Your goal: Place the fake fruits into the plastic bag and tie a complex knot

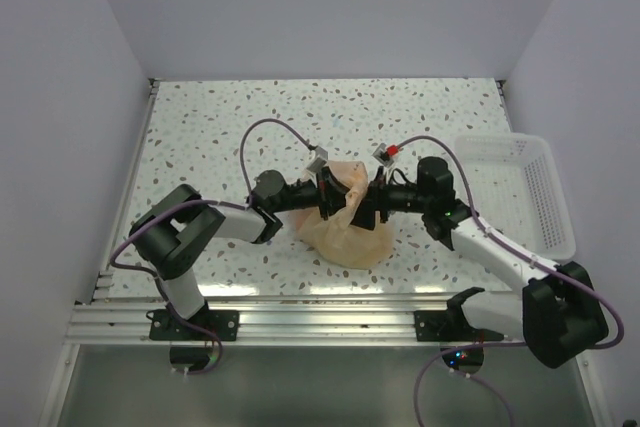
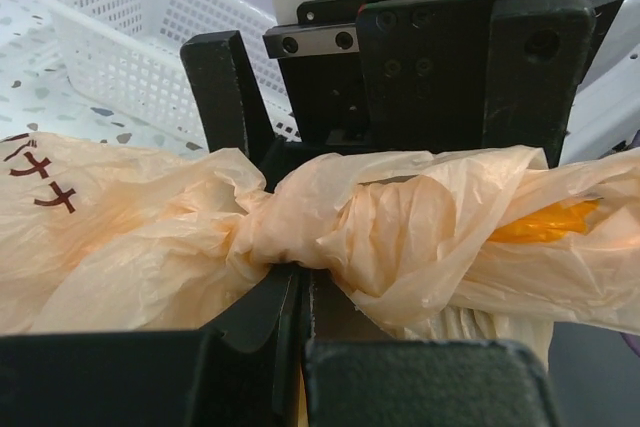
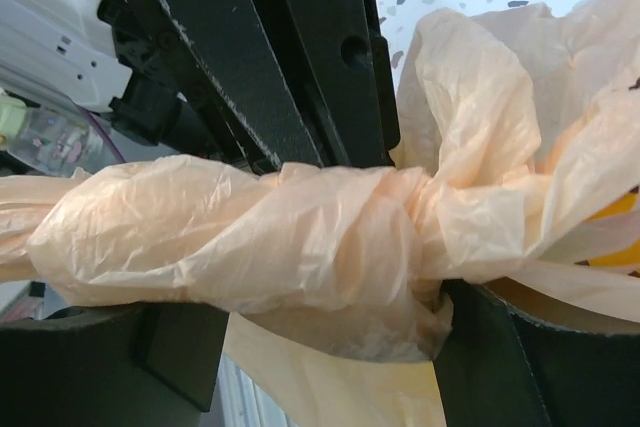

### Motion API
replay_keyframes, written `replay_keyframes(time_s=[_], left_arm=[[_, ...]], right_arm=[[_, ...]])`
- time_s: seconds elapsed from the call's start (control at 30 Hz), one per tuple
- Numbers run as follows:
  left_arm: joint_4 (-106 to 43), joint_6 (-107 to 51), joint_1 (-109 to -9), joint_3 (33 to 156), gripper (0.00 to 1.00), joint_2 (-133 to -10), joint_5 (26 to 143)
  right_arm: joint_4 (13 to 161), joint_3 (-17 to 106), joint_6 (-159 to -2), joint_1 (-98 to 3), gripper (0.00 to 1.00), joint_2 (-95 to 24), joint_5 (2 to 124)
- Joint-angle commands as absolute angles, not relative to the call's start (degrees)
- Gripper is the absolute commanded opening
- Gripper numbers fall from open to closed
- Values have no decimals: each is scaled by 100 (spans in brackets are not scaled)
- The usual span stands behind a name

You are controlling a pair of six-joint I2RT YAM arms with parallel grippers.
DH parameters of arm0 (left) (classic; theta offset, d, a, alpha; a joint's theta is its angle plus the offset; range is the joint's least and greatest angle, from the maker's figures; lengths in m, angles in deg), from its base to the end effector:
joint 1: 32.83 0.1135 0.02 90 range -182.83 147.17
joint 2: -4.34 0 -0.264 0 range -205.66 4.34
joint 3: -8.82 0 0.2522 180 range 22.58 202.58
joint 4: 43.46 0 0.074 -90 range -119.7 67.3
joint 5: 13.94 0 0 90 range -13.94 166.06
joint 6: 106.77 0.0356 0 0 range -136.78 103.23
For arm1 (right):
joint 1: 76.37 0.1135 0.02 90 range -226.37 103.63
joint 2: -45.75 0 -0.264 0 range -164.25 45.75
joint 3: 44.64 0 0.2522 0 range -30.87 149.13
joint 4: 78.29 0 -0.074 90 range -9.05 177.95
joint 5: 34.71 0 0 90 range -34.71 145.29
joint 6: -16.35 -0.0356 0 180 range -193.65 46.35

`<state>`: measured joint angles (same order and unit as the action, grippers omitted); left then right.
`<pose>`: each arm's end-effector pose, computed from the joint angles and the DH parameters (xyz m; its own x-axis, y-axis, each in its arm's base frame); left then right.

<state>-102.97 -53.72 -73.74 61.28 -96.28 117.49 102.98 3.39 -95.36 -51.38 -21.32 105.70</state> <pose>0.2382 -0.2376 0.2049 -0.4710 -0.1882 -0.8618 0.8736 0.0358 -0.4853 0.2128 0.1295 0.2449 -0.6026 -0.0208 -0.7977 -0.7658 0.2963 0.5708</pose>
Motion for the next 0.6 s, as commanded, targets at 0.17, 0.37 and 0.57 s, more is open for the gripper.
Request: replay_keyframes(time_s=[0.17,0.37,0.57], left_arm=[[-11266,-5632,-7450,6258,0,-9674,12369],[-11381,-5729,-7441,6134,0,-9595,12493],[-11354,-5720,-7441,6170,0,-9577,12572]], right_arm=[[9396,654,-8893,-5253,79,-1746,10503],[6346,1403,-6901,-6581,80,-971,11495],[6043,1370,-6932,-6881,59,-918,11778]])
